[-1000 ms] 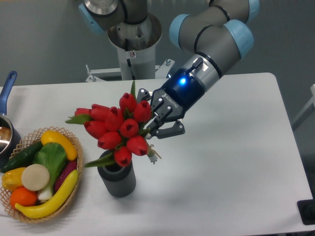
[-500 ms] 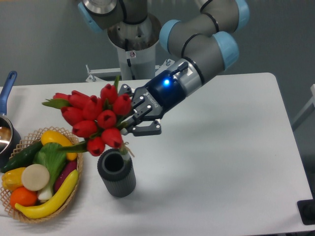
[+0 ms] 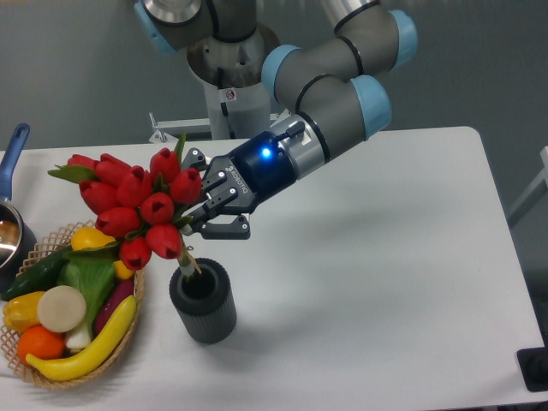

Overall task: Insert the flowers into the vase
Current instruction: 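Lower the tulip stems down into the vase opening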

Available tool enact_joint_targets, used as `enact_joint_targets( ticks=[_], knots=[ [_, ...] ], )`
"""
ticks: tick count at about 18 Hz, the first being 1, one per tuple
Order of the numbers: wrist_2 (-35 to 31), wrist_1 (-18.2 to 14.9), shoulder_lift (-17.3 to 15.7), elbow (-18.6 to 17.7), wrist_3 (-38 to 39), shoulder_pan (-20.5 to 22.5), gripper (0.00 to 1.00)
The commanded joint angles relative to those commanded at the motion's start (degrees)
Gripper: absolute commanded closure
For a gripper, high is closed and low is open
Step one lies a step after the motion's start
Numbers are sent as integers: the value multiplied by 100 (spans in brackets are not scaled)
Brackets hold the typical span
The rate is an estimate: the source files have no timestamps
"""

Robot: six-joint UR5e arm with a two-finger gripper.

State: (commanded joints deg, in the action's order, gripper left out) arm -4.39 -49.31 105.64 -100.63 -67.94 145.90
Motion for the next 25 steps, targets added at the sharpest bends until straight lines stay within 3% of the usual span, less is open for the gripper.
enact_joint_targets(
  ticks=[16,25],
  knots=[
    [-70,-9,290,431,26,9,83],
    [-211,0,325,203,0,9,83]
  ],
)
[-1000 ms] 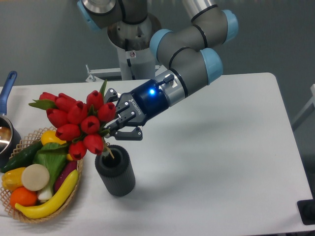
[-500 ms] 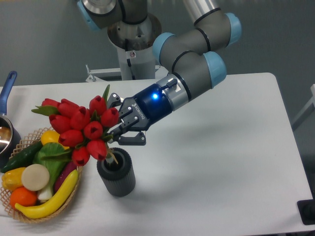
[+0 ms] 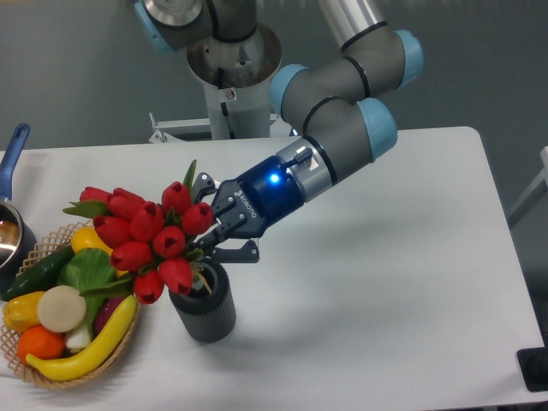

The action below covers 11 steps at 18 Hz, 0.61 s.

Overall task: Insert the flowers into the vase
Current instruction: 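Lower the tulip stems down into the vase opening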

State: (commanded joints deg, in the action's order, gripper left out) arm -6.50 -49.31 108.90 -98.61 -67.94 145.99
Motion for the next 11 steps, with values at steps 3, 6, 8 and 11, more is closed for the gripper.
enact_joint_targets(
  ticks=[3,6,8,11],
  knots=[
    [0,9,35,-88,-26,0,82],
    [-113,105,149,-211,-44,0,82],
    [-307,132,176,-211,-44,0,82],
    [-395,149,228,-281,-114,-9,81]
  ],
)
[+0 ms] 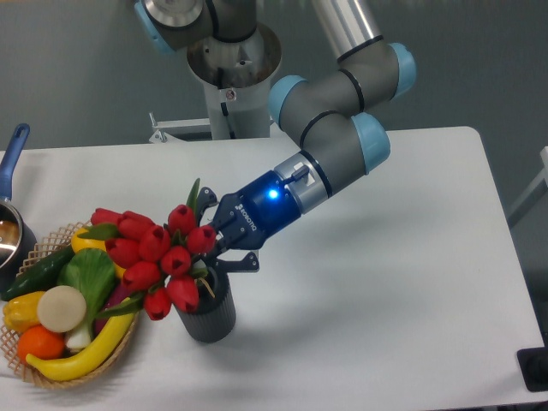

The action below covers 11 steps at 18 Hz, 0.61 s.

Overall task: Insert the flowers into the vase
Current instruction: 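Lower the tulip stems down into the vase opening, then open the gripper to release the tulips and pull back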

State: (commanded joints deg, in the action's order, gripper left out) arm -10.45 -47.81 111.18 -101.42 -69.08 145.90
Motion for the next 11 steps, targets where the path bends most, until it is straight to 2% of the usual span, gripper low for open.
enact_joint_targets(
  ticks=[4,11],
  knots=[
    [-106,0,35,-202,-308,0,81],
    [-167,17,70,-282,-326,-9,81]
  ],
)
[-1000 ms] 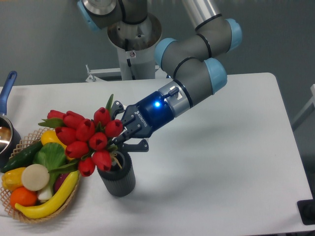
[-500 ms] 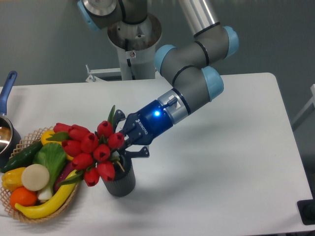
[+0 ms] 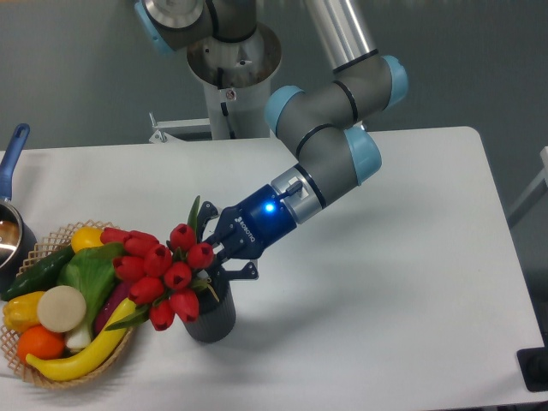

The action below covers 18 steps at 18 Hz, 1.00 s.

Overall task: Insert the flowers into the vase
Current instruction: 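Open the gripper to release the tulips and pull back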

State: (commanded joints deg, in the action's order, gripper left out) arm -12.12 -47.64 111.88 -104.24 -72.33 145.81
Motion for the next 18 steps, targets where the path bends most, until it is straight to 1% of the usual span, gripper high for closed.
enact_joint_targets(
  ticks=[4,6,7,8,10,12,14,15,16,17,18],
  knots=[
    [-97,-9,70,-44,-237,-9,76],
    [-97,-9,88,-35,-246,-26,70],
    [-106,-9,105,-44,-281,-35,69],
    [-123,-9,123,-44,-325,-35,64],
    [-123,-9,132,-44,-404,-35,50],
    [-123,-9,132,-44,-413,-35,40],
    [-132,-9,149,-35,-492,-27,17],
    [-141,-9,150,-26,-597,-26,3],
    [-141,-9,150,-44,-693,-18,0],
    [-202,0,141,-61,-721,-9,0],
    [-403,0,132,-79,-721,0,0]
  ],
)
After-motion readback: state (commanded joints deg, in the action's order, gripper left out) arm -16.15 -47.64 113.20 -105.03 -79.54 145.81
